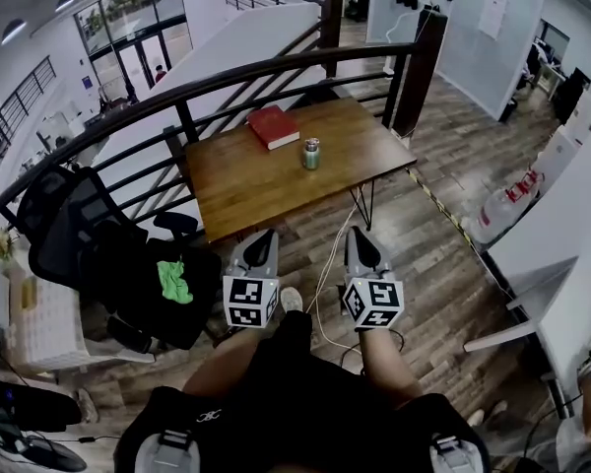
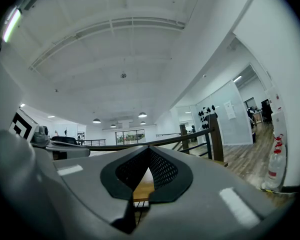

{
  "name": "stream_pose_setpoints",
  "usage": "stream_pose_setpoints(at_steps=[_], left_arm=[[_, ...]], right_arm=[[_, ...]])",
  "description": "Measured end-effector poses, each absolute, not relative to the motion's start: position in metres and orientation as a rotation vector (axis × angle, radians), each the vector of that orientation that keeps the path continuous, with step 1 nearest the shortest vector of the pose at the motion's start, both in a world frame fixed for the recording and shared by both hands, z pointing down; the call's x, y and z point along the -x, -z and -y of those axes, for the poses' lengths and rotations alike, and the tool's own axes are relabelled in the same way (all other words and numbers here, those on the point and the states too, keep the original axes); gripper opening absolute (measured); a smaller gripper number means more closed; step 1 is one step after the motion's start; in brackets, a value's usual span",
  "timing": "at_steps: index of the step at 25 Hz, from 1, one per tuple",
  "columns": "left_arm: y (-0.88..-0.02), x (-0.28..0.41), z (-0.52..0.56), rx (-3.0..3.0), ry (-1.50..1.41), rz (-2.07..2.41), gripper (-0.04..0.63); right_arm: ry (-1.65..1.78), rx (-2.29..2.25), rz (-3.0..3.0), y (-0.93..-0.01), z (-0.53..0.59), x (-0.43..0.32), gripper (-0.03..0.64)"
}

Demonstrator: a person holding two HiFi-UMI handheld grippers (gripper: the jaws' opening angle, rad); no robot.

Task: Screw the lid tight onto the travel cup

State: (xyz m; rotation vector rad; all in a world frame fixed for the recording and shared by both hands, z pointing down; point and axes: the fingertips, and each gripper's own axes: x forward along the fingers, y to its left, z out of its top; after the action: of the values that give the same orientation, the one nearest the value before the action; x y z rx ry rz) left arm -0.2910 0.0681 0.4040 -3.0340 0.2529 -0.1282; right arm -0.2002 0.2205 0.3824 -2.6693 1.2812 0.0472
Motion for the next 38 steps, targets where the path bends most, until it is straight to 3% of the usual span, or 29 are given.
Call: stream_pose_setpoints(at_steps=[14, 32, 38], left_arm=[[-0.43, 0.165, -0.016, 3.063, 0.173, -0.222, 0.051], [-0.428, -0.054, 0.149, 3.082, 0.184, -0.281, 0.051], [-0.422, -0.097, 0.182, 3.094, 0.209, -0.282, 0.051]], right_arm=[[-0.04, 2.622, -1.339, -0.4, -0.164, 0.087, 0.002], [0.009, 2.587, -1.468, -0.392, 0.012, -0.143, 0.002], [0.045, 2.588, -1.478, -0.384, 0.045, -0.193, 0.002]])
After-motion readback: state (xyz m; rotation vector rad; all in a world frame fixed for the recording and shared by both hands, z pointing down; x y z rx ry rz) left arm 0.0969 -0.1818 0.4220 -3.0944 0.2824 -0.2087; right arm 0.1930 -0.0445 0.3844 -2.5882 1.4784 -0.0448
